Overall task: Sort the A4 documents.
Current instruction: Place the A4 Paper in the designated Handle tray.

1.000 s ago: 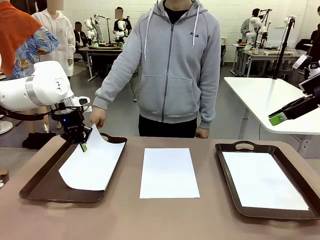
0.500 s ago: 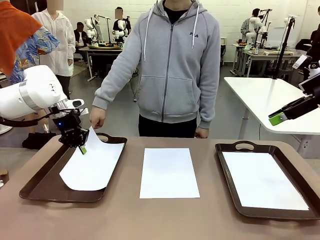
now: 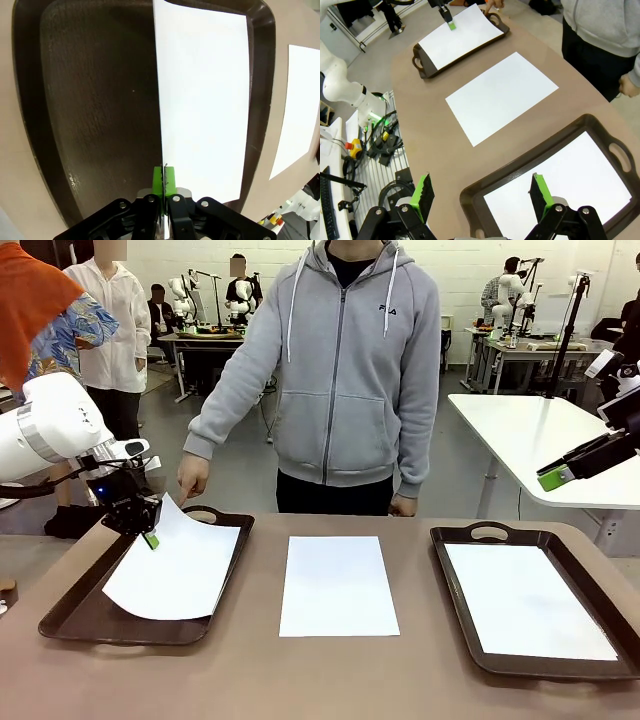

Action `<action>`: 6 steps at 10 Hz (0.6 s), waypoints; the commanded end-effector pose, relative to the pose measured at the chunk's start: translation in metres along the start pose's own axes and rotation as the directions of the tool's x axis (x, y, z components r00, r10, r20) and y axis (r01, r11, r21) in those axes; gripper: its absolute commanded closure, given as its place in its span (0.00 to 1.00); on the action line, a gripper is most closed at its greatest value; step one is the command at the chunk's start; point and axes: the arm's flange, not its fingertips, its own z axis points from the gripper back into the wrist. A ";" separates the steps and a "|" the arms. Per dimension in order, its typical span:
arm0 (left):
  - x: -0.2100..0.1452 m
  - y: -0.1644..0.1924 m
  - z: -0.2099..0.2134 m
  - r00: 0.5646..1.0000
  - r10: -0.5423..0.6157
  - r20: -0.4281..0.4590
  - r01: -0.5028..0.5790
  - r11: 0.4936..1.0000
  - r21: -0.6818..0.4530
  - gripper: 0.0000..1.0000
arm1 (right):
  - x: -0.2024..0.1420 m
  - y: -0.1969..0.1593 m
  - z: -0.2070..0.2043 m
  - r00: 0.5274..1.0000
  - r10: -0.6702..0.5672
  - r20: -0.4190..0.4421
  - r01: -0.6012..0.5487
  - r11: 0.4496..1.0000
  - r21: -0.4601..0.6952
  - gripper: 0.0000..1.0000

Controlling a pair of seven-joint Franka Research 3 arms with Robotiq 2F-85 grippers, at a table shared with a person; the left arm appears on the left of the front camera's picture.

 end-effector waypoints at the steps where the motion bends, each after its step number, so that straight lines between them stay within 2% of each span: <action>1: -0.003 0.002 0.005 1.000 -0.024 0.002 0.024 1.000 -0.002 0.99 | 0.001 0.001 0.000 1.000 0.003 0.002 -0.003 1.000 0.004 0.00; 3: 0.001 0.001 0.006 1.000 -0.013 -0.013 0.014 1.000 0.013 0.99 | 0.001 0.001 0.000 1.000 0.003 0.002 -0.003 1.000 0.004 0.00; 4: 0.002 0.001 0.007 1.000 -0.005 -0.017 0.006 1.000 0.017 0.94 | 0.001 0.001 0.000 1.000 0.003 0.002 -0.003 1.000 0.004 0.00; 5: 0.003 0.001 0.009 1.000 -0.009 -0.017 0.010 1.000 0.020 0.81 | 0.001 0.001 0.000 1.000 0.003 0.002 -0.003 1.000 0.004 0.00; 6: 0.003 0.001 0.009 1.000 -0.010 -0.019 0.010 1.000 0.025 0.76 | 0.001 0.001 0.000 1.000 0.003 0.002 -0.003 1.000 0.004 0.00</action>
